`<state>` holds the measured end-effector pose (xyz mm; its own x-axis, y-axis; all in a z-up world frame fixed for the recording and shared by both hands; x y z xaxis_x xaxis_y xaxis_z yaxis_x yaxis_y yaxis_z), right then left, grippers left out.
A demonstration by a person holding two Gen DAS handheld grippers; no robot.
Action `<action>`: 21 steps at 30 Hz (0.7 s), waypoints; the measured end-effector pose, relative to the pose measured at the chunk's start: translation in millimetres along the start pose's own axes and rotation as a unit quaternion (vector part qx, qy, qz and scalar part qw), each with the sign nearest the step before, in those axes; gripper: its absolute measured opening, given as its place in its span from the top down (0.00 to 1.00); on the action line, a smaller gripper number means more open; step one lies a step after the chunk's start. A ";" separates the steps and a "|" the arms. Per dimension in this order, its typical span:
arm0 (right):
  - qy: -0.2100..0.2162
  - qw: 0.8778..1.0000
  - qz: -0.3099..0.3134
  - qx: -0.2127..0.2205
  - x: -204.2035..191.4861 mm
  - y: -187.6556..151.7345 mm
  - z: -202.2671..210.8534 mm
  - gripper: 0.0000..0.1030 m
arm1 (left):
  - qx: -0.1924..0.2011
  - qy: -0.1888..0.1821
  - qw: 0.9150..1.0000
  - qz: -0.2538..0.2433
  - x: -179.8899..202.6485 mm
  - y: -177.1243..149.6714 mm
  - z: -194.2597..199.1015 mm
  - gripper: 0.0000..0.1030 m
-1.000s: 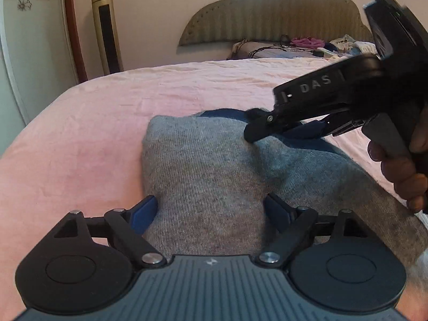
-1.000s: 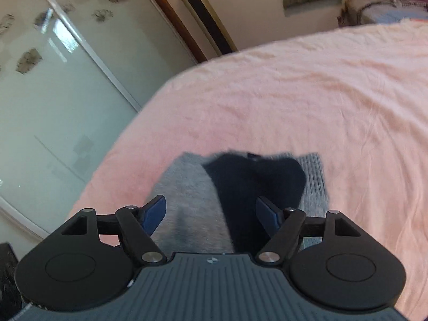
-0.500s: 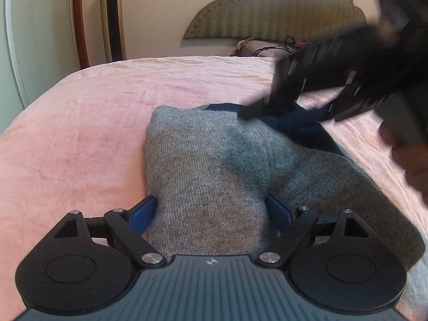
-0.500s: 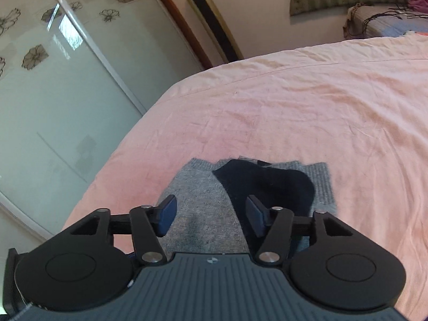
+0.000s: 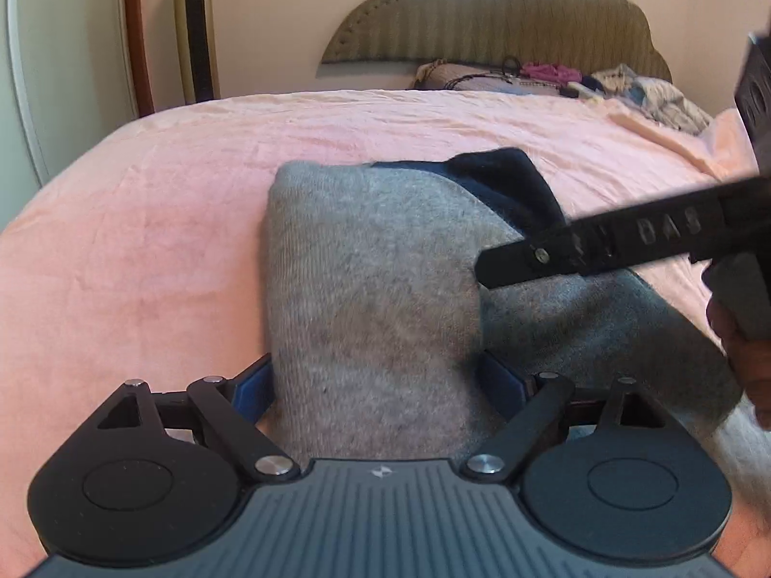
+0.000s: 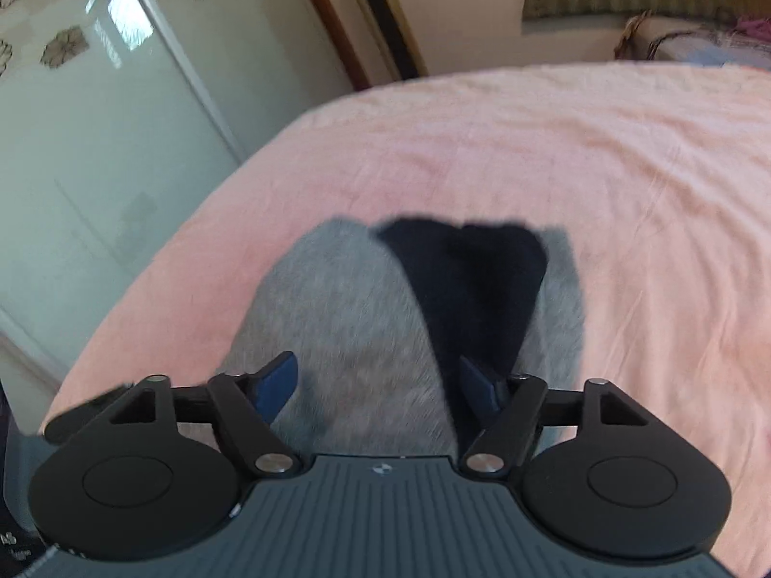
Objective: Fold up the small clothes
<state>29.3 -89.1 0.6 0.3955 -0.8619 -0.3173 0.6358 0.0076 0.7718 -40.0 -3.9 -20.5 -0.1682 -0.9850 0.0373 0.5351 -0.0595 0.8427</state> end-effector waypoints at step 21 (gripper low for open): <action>-0.115 0.991 -0.024 0.066 -26.5 -65.4 114.3 0.04 | 0.001 0.041 0.997 0.071 -6.3 -38.9 88.1 0.13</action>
<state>-98.5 -124.7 21.4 0.1958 -0.9523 -0.2342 0.5519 -0.0904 0.8290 -132.7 18.9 -6.2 -0.0231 -0.9935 0.1117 0.5469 0.0810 0.8333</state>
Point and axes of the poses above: each gripper's, at about its wrist camera, not at the fingertips, and z roughly against the way its jaws point, x to its right, y to its top, the point moved 4 cm from there along -z, roughly the way its jaws point, and after that the axes turned 8 degrees about x, right-handed, at the moved point
